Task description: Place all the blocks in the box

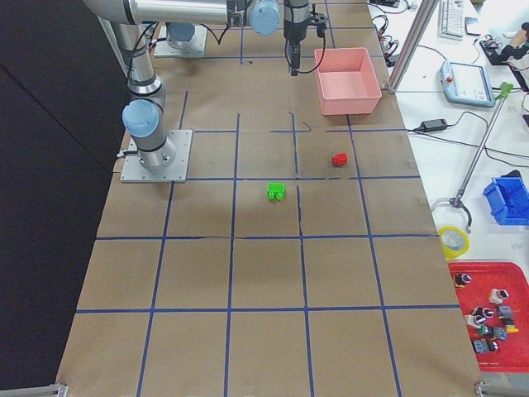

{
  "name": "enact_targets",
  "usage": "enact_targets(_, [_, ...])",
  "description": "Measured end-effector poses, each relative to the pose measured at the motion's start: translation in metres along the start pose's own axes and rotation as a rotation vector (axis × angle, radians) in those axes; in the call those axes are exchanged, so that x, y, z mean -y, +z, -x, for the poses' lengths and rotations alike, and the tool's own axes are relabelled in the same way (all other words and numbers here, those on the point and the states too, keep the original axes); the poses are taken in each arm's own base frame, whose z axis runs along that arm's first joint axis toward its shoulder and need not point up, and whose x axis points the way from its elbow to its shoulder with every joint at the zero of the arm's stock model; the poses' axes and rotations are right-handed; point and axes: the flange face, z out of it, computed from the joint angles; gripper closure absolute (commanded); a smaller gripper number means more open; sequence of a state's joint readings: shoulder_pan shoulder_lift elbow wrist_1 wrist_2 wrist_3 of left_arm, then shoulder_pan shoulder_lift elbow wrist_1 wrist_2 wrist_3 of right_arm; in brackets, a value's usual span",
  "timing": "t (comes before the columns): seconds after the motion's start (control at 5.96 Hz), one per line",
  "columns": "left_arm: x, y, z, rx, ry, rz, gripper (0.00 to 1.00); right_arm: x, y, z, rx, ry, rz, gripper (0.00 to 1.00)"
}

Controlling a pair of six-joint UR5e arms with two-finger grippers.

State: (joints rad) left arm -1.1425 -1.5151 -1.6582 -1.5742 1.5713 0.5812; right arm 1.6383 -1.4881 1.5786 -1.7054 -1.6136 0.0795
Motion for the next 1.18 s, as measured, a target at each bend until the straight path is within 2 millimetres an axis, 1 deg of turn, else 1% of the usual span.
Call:
enact_targets(0.17, [-0.017, 0.005, 0.033, -0.007, 0.118, 0.005, 0.01, 0.002, 0.0, 0.0, 0.004, 0.003, -0.003, 0.0])
enact_targets(0.34, [-0.03, 0.008, 0.063, -0.011, 0.253, 0.004, 0.01, 0.004, 0.002, -0.006, 0.001, 0.012, -0.005, 0.0])
enact_targets(0.5, [-0.038, 0.014, 0.088, -0.012, 0.36, 0.001, 0.01, 0.008, 0.005, -0.021, -0.004, -0.008, -0.002, 0.0])
enact_targets(0.67, [-0.041, 0.027, 0.104, -0.004, 0.407, -0.007, 0.01, 0.018, 0.01, -0.055, -0.003, -0.073, -0.002, 0.0])
enact_targets(0.84, [-0.039, 0.053, 0.111, 0.02, 0.421, -0.024, 0.01, 0.028, 0.018, -0.105, 0.0, -0.112, 0.0, 0.01])
enact_targets(1.01, [-0.036, 0.088, 0.115, 0.051, 0.426, -0.043, 0.01, 0.028, 0.029, -0.151, 0.001, -0.113, 0.01, 0.01])
enact_targets(1.18, [-0.034, 0.122, 0.117, 0.075, 0.427, -0.059, 0.01, 0.024, 0.042, -0.188, -0.002, -0.138, 0.008, 0.01])
